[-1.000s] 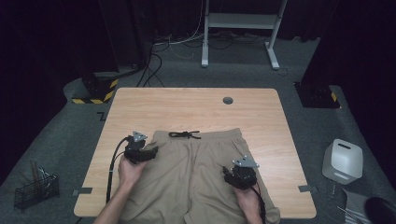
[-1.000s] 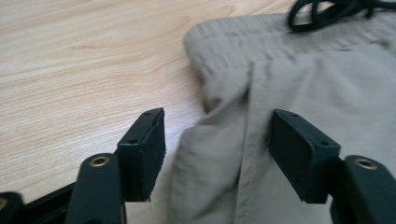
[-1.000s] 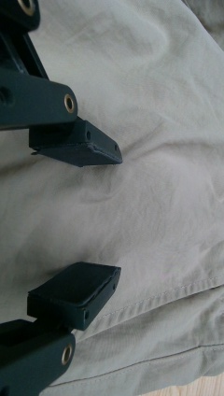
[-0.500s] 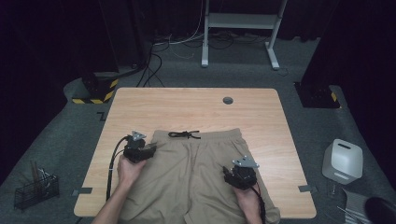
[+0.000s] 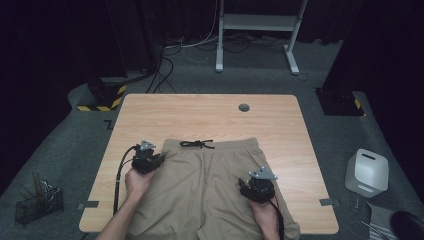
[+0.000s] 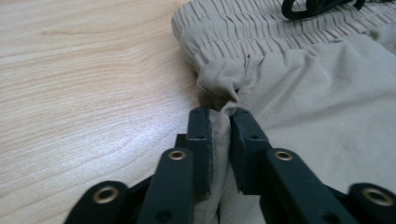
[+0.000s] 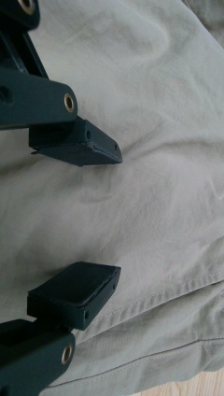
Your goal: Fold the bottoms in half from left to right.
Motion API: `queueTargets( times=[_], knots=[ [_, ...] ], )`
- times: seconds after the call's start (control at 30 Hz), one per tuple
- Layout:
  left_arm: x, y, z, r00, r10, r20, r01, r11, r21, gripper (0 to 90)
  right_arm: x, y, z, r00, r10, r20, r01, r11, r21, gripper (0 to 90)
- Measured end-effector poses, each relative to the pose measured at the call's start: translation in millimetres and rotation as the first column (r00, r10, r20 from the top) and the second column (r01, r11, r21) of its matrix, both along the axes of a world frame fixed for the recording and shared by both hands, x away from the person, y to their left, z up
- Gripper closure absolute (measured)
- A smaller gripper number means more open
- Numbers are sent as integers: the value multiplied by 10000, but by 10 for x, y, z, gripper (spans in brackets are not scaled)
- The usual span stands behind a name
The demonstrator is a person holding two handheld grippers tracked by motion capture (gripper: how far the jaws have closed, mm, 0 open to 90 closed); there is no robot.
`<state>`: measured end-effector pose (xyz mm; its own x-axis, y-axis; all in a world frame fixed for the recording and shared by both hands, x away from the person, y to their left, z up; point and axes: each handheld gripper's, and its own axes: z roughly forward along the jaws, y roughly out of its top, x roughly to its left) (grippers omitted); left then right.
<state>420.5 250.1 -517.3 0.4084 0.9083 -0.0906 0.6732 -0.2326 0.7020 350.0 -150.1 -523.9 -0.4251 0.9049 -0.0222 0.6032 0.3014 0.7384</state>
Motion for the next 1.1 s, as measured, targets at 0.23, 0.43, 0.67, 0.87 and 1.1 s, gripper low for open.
queueTargets(
  times=[0.23,0.43,0.67,0.87,1.1],
  knots=[
    [-3,1,9,9998,-98,-144,95,9998,-184,852,0,0,1,10000,-6,-9,6,10000,5,395],
    [-17,27,35,9994,-234,-271,225,9992,-344,857,-1,0,1,10000,-1,-15,1,10000,6,392],
    [-42,45,79,9992,-329,-222,319,9986,-429,863,-1,0,1,10000,2,-13,-2,10000,5,392],
    [-50,53,124,9985,-455,-289,439,9975,-551,870,-1,1,1,10000,5,-11,-5,10000,-1,391],
    [-55,58,271,9975,-710,40,711,9950,-699,875,-2,3,1,10000,17,7,-17,10000,-26,390]
  ],
)
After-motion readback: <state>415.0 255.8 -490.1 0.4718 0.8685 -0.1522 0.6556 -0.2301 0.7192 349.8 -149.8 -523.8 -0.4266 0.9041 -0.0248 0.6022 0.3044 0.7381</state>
